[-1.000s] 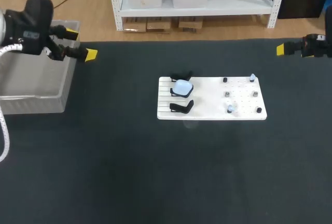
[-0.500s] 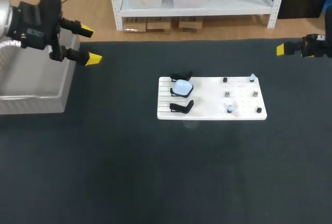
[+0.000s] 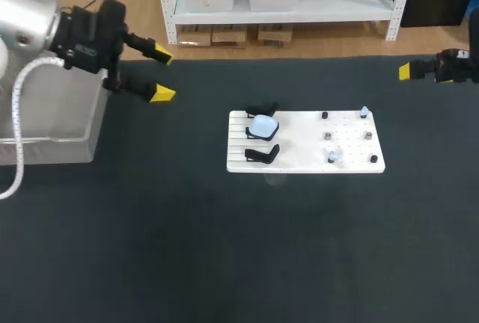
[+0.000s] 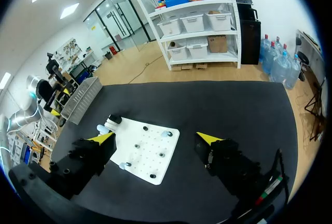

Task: Pick up each earbud case from the left stands, insert the matching earbuds, close the lid, and place the case in the box.

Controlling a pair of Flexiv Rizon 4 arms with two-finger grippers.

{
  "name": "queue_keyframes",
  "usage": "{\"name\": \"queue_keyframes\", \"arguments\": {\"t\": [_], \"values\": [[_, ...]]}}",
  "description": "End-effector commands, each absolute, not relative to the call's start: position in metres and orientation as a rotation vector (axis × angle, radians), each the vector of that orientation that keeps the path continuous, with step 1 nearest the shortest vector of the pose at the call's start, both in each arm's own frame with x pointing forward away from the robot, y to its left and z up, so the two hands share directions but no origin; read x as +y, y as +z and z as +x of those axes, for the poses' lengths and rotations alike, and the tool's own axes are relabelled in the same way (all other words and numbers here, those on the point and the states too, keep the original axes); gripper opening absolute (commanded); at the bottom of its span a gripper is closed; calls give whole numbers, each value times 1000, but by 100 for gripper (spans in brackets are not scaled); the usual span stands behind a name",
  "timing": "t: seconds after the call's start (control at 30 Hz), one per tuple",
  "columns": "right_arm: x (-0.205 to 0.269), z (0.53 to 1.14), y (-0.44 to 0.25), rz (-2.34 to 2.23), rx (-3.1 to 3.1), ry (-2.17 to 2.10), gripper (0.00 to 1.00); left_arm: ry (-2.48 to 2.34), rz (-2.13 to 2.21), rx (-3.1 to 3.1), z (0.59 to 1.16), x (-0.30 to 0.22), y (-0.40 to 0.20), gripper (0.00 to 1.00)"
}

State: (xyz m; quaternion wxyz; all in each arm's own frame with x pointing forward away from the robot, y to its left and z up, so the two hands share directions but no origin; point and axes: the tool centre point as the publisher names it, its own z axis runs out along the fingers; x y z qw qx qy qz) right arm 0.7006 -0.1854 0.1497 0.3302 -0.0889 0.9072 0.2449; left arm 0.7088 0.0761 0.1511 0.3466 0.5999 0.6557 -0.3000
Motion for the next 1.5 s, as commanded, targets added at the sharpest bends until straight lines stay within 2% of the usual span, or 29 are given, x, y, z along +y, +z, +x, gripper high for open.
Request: {"name": "queue_keyframes", "arguments": {"t": [0.03, 0.97, 1.5], "values": [[-186, 700, 150, -234, 2373, 641, 100, -849, 1595, 1685, 717, 63, 139, 100], [-186, 700, 150, -234, 2373, 641, 100, -937, 1602, 1583, 710, 0, 81, 100], [-186, 700, 150, -234, 2373, 641, 100, -933, 1531, 1579, 715, -18, 53, 100]]}}
